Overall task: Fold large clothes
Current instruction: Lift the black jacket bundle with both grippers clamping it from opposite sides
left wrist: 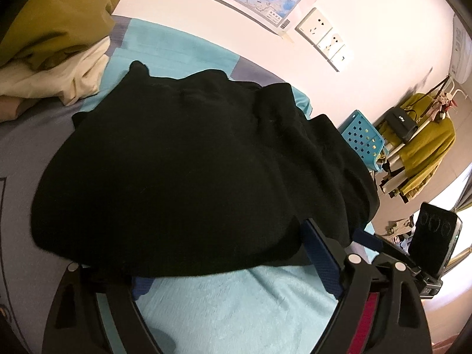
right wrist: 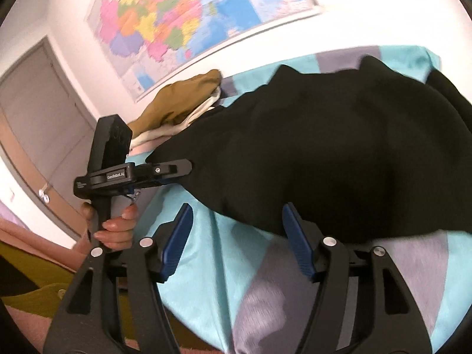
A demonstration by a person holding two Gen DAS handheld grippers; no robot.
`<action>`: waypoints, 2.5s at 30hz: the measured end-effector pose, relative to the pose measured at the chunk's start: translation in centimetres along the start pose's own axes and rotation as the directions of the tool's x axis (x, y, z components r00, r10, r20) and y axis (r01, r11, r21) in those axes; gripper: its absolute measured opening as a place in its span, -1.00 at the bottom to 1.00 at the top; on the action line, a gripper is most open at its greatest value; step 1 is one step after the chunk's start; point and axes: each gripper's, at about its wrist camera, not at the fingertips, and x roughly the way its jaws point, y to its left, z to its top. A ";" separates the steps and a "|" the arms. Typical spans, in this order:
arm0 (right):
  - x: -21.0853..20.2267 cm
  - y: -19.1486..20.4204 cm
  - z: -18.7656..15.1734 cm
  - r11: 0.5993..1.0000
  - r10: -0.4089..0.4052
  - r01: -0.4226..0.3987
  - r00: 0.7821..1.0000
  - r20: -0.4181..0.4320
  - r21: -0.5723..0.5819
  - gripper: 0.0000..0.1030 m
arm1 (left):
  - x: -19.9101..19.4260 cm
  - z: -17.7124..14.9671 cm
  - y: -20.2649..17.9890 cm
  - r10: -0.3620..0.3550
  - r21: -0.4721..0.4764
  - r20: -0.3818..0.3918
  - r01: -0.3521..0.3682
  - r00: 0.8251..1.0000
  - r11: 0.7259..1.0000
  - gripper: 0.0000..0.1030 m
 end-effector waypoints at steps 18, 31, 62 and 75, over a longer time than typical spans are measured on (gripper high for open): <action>-5.4 -10.2 -2.2 0.900 -0.149 0.078 0.980 0.135 0.430 0.56 | 2.2 3.3 0.6 -0.003 -0.095 -0.016 0.001 1.000 0.995 0.63; -2.3 -11.7 2.0 0.862 -0.228 0.102 0.953 0.199 0.497 0.72 | 3.2 3.6 -1.1 0.078 -0.016 -0.033 -0.078 0.996 0.997 0.84; 1.2 -12.1 5.0 0.894 -0.201 0.110 0.965 0.169 0.435 0.21 | 5.0 5.9 -1.4 0.174 -0.047 -0.027 -0.175 0.984 0.983 0.58; 1.6 -12.3 5.6 0.895 -0.175 0.090 0.972 0.157 0.437 -0.04 | 6.1 6.4 -1.7 0.234 -0.012 -0.015 -0.234 0.972 0.972 0.13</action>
